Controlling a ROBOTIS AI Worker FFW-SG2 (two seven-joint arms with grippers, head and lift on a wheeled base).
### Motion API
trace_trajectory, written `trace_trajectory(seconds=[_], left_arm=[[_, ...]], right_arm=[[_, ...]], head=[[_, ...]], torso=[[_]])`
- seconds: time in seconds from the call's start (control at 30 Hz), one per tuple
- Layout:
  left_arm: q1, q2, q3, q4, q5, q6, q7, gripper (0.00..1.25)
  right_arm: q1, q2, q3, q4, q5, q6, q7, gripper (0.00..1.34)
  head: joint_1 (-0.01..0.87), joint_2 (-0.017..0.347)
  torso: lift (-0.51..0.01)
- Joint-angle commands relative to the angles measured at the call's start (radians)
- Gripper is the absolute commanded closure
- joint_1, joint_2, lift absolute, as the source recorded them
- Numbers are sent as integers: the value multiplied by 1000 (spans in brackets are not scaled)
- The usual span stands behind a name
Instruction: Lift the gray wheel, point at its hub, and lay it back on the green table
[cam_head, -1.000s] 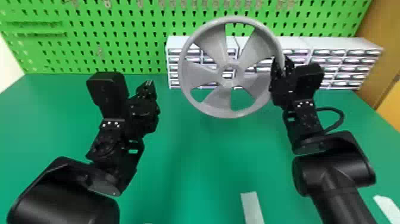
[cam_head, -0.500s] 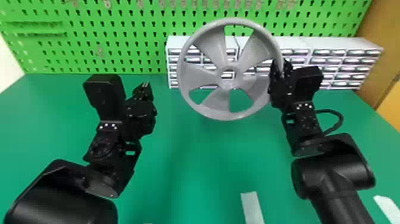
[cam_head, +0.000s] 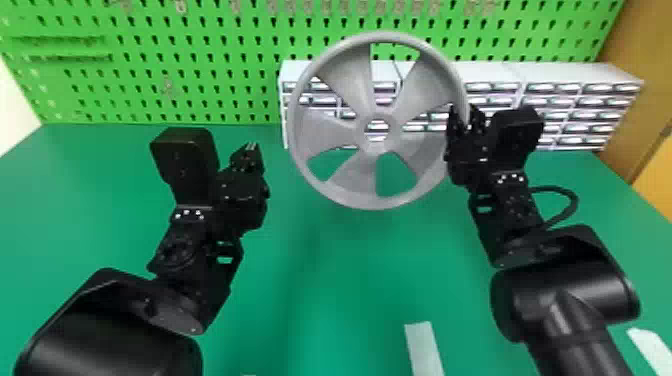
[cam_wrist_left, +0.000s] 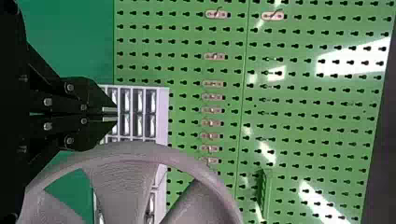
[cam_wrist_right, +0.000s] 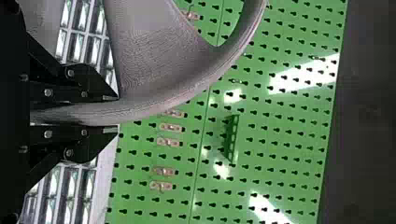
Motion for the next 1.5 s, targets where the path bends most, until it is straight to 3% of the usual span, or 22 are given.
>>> trace_trajectory(seconds=[0.0, 0.3, 0.63, 0.97, 1.17, 1.47], left_arm=[[-3, 0, -5, 0, 0, 0, -1, 1227], [-3, 0, -6, 2, -6, 0, -1, 1227], [-4, 0, -5, 2, -8, 0, -1, 1227], [-8, 0, -3, 2, -8, 0, -9, 1227], [-9, 2, -5, 2, -11, 0, -12, 1227], [-18, 5, -12, 6, -12, 0, -15, 1227]], right_arm=[[15, -4, 0, -84, -26, 133, 0, 1216], [6, 4, -15, -232, -58, 425, 0, 1216], [-27, 25, -78, -336, -138, 754, 0, 1217], [-74, 28, -138, -374, -219, 1010, -9, 1220], [-123, 21, -165, -388, -341, 1211, -110, 1222], [-172, 27, -161, -382, -353, 1411, -163, 1222]], head=[[692, 48], [692, 48], [692, 48], [692, 48], [692, 48], [692, 48]], torso=[[-93], [-93], [-93], [-93], [-93], [-93]])
